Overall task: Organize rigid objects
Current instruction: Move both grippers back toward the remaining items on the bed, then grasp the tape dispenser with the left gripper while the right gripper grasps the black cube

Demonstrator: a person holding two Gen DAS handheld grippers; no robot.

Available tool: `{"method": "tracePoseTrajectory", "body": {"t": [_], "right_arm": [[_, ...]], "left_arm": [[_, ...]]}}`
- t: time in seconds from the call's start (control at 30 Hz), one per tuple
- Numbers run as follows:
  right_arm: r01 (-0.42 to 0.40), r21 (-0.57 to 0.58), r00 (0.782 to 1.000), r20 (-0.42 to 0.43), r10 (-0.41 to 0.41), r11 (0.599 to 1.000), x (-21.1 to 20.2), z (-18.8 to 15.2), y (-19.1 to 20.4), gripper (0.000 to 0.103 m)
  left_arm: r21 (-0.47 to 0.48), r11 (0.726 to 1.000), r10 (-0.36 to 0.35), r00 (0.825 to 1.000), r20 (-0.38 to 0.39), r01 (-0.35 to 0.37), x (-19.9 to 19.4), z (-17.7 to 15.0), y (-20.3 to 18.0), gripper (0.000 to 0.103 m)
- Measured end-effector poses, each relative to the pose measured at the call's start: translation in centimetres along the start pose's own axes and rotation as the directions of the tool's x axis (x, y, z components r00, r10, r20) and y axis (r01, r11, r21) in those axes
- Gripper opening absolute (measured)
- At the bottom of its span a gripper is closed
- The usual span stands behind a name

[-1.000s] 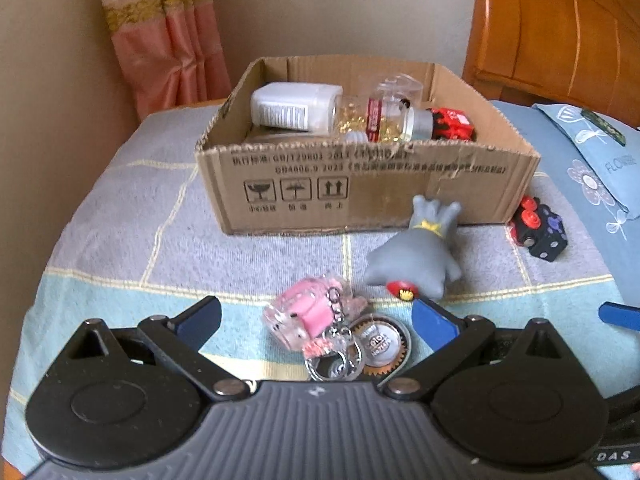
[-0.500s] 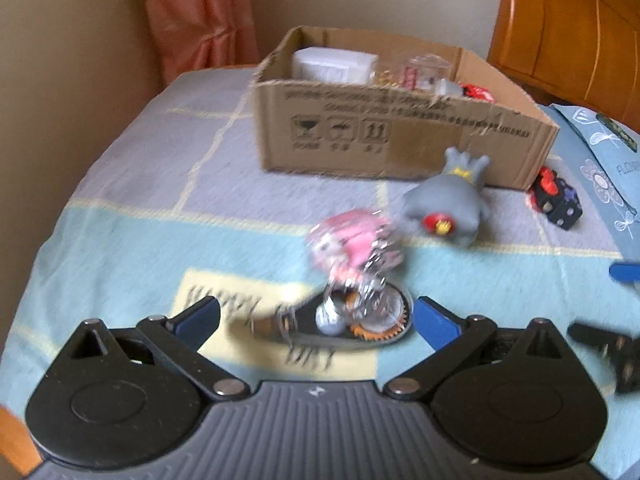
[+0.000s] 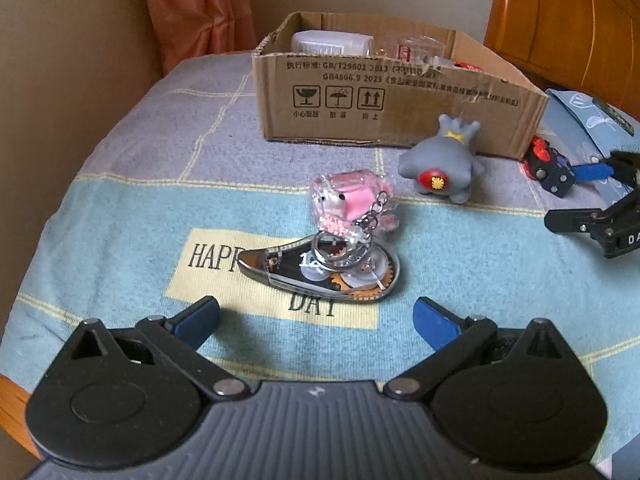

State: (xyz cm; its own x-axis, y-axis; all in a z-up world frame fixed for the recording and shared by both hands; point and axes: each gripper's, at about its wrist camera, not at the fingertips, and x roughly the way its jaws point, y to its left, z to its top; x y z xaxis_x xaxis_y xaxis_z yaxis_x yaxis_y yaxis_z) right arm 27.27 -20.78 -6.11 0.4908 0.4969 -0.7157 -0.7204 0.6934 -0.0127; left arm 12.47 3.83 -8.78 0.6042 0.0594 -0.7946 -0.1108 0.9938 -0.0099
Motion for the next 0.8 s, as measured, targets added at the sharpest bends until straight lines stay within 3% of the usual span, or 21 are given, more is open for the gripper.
{"method": "tracePoseTrajectory", "body": {"t": [0.37,0.63,0.8], "right_arm": [[-0.058,-0.093,0.997,-0.047,0.054,0.994,1.8,2.6,-0.8,0.103],[-0.136,-0.115,0.986,-0.116,0.122,0.984,1.0,2.4,1.4,0.103],[-0.145,-0.134,0.981,-0.148,0.125,0.980,0.4,2.0,3.5,0.103]], "left_arm": [[-0.003,1.000,0.002,1.000,0.008,-0.002,0.4,0.1,0.0,0.102],[-0.003,1.000,0.003,1.000,0.007,-0.003,0.4,0.2,0.0,0.102],[-0.010,1.000,0.008,1.000,0.014,-0.008,0.5,0.3,-0.1,0.102]]}}
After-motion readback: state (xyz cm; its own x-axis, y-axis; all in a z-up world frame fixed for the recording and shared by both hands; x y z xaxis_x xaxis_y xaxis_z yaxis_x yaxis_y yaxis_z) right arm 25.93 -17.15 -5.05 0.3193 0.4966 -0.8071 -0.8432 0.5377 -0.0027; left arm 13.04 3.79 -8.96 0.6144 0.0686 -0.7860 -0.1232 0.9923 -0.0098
